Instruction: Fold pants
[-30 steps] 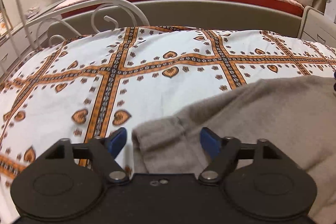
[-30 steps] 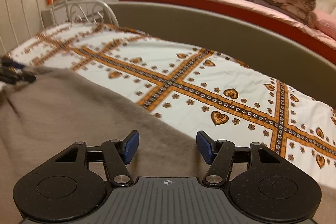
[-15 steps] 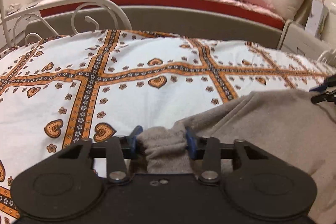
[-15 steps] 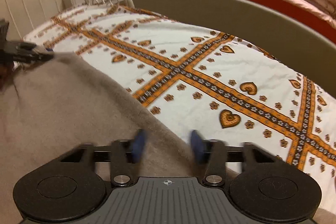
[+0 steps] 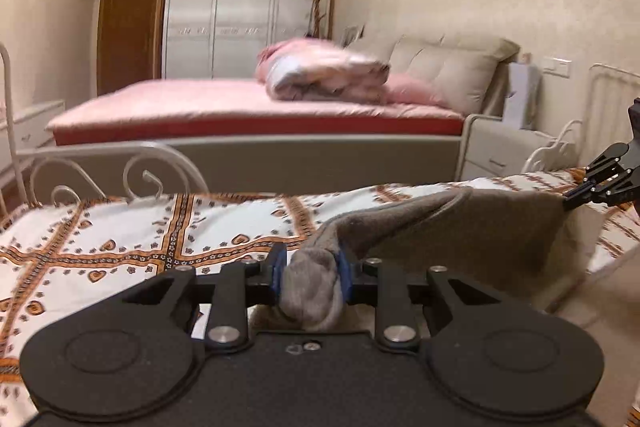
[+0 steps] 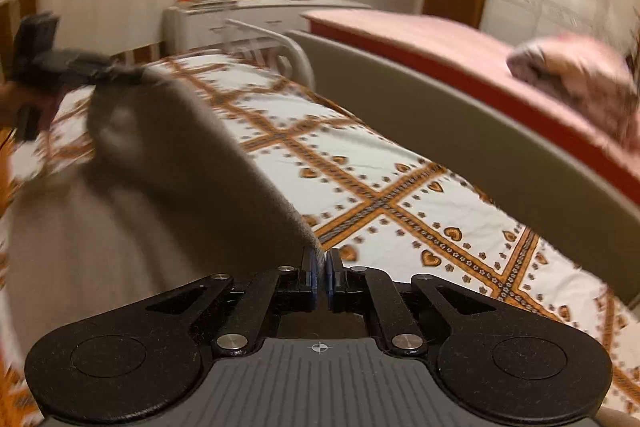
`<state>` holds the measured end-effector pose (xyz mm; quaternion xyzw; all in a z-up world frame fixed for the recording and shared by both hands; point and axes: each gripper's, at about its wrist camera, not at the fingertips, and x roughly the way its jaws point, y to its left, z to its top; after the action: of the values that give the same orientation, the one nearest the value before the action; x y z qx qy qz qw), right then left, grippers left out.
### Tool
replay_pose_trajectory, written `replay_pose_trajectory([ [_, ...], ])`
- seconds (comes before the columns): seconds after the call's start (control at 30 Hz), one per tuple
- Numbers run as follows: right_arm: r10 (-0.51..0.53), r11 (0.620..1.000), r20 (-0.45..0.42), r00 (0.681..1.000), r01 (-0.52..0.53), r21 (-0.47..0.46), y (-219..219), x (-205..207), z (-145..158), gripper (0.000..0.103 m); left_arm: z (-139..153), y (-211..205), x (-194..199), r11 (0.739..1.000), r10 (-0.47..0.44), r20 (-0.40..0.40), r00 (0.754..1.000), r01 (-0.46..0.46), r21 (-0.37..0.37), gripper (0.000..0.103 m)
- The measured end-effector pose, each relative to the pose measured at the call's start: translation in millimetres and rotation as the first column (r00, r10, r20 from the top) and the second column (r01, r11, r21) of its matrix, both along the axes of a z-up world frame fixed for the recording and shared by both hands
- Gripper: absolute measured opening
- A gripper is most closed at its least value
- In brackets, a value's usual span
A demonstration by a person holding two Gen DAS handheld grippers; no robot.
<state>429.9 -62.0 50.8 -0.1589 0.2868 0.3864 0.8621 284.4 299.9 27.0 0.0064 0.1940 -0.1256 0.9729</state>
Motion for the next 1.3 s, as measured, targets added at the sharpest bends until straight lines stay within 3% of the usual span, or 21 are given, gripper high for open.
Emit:
replay_pose_trajectory([
  [0.13, 0.033, 0.999, 0.027, 0.999, -0.032, -0.018, -9.0, -79.9, 5.6, 0.005, 1.5, -18.1, -58.4, 1.000, -0.001, 0.010, 1.000, 0.001, 0.020, 0.013],
  [0.27, 0.021, 1.000, -0.027, 0.999, -0.021, -0.010, -20.0, -143.5, -20.0, 0.005, -19.3, -38.2, -104.8, 1.000, 0.029, -0.091, 0.995, -0.028, 0.009, 0.014],
  [0.33, -0.007, 1.000, -0.067, 0.998, 0.005, -0.027, -20.9, -167.4, -43.0, 0.006, -35.2, -49.5, -119.4, 0.997, 0.079, -0.149, 0.986, -0.077, 0.021, 0.026],
  [0.37, -0.033, 0.999, -0.089, 0.995, 0.030, -0.030, -22.1, -176.2, -54.1, 0.007, -40.1, -52.9, -124.2, 0.994, 0.107, -0.174, 0.979, -0.108, 0.001, 0.041],
  [0.4, -0.060, 0.998, -0.115, 0.992, 0.058, -0.018, -25.3, -184.2, -62.8, 0.007, -42.5, -55.6, -127.5, 0.991, 0.127, -0.197, 0.972, -0.131, -0.003, 0.049],
  [0.47, -0.126, 0.991, -0.146, 0.981, 0.132, 0.029, -37.1, -191.2, -67.2, 0.010, -42.6, -64.0, -130.9, 0.979, 0.204, -0.236, 0.950, -0.197, 0.050, 0.059],
  [0.5, -0.157, 0.984, -0.162, 0.974, 0.168, 0.056, -43.4, -192.9, -65.2, 0.015, -39.3, -65.8, -134.2, 0.973, 0.233, -0.249, 0.940, -0.227, 0.053, 0.060],
  [0.53, -0.186, 0.976, -0.169, 0.968, 0.203, 0.085, -48.4, -194.4, -60.5, 0.037, -35.4, -64.2, -138.5, 0.968, 0.251, -0.256, 0.933, -0.250, 0.035, 0.060],
  [0.57, -0.215, 0.964, -0.170, 0.962, 0.237, 0.123, -54.8, -193.5, -54.2, 0.067, -30.8, -61.3, -143.3, 0.961, 0.266, -0.269, 0.926, -0.277, -0.002, 0.061],
  [0.6, -0.246, 0.947, -0.168, 0.954, 0.274, 0.168, -62.1, -192.8, -47.5, 0.075, -24.5, -57.4, -147.9, 0.951, 0.278, -0.284, 0.918, -0.304, -0.053, 0.061],
  [0.7, -0.309, 0.879, -0.277, 0.910, 0.384, 0.282, -85.1, -183.9, -41.2, 0.077, -15.4, -50.1, -166.3, 0.905, 0.278, -0.326, 0.904, -0.360, -0.228, 0.060],
  [0.8, -0.336, 0.801, -0.430, 0.838, 0.494, 0.337, -103.6, -166.9, -52.9, 0.077, -28.4, -43.8, -161.7, 0.817, 0.227, -0.415, 0.881, -0.404, -0.411, 0.056],
  [0.87, -0.342, 0.749, -0.531, 0.775, 0.566, 0.345, -115.1, -155.0, -65.3, 0.075, -42.5, -41.8, -155.7, 0.764, 0.212, -0.460, 0.862, -0.440, -0.472, 0.054],
  [0.97, -0.335, 0.671, -0.645, 0.687, 0.654, 0.348, -134.4, -138.5, -83.7, 0.073, -59.8, -40.8, -147.6, 0.719, 0.222, -0.484, 0.847, -0.477, -0.505, 0.054],
  [1.1, -0.324, 0.616, -0.713, 0.621, 0.711, 0.339, -147.2, -118.3, -100.6, 0.071, -78.1, -30.0, -138.9, 0.640, 0.238, -0.493, 0.837, -0.517, -0.568, 0.054],
  [1.17, -0.325, 0.592, -0.741, 0.587, 0.738, 0.324, -152.1, -108.5, -111.6, 0.066, -82.0, -22.9, -133.1, 0.605, 0.238, -0.492, 0.838, -0.524, -0.600, 0.054],
  [1.3, -0.302, 0.540, -0.774, 0.556, 0.769, 0.342, -159.7, -93.9, -129.3, 0.056, -85.9, -17.0, -125.1, 0.586, 0.249, -0.495, 0.832, -0.537, -0.607, 0.052],
])
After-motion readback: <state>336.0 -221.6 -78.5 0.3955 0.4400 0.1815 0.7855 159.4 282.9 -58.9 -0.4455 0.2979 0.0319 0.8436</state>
